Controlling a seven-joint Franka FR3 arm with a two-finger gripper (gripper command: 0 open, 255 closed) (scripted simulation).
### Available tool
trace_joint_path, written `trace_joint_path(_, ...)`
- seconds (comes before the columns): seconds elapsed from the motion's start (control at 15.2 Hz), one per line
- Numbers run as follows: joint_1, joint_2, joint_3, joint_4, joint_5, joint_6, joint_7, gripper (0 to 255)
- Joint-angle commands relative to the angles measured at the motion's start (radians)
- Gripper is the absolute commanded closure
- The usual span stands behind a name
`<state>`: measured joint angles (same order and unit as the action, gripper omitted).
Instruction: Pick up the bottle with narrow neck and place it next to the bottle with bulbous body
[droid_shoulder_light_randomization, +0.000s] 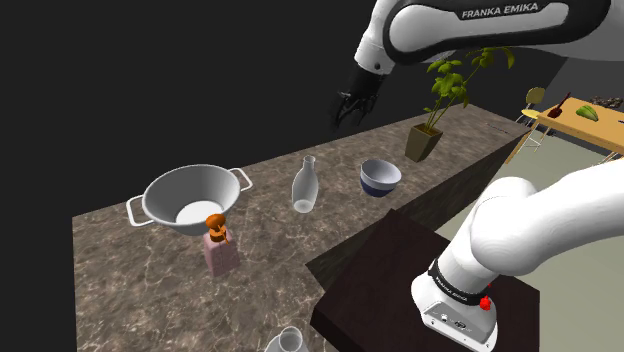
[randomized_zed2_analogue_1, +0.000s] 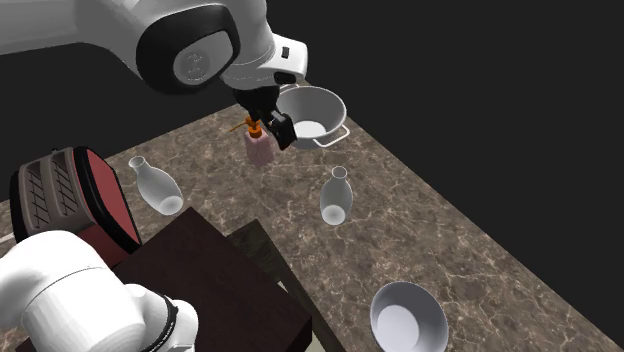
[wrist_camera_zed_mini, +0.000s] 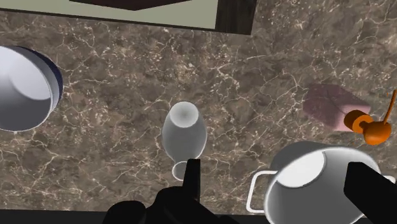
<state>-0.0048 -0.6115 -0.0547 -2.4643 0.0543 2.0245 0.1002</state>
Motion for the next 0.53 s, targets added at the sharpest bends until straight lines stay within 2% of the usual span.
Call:
trace_joint_path(0.0,-0.004,0.063,-0.006,-0.009,-0.009,0.071,-0.013,0)
trace_joint_path(0.46,-0.018,0.295,-0.03,-0.005,-0.033,0.29,-0.052,0)
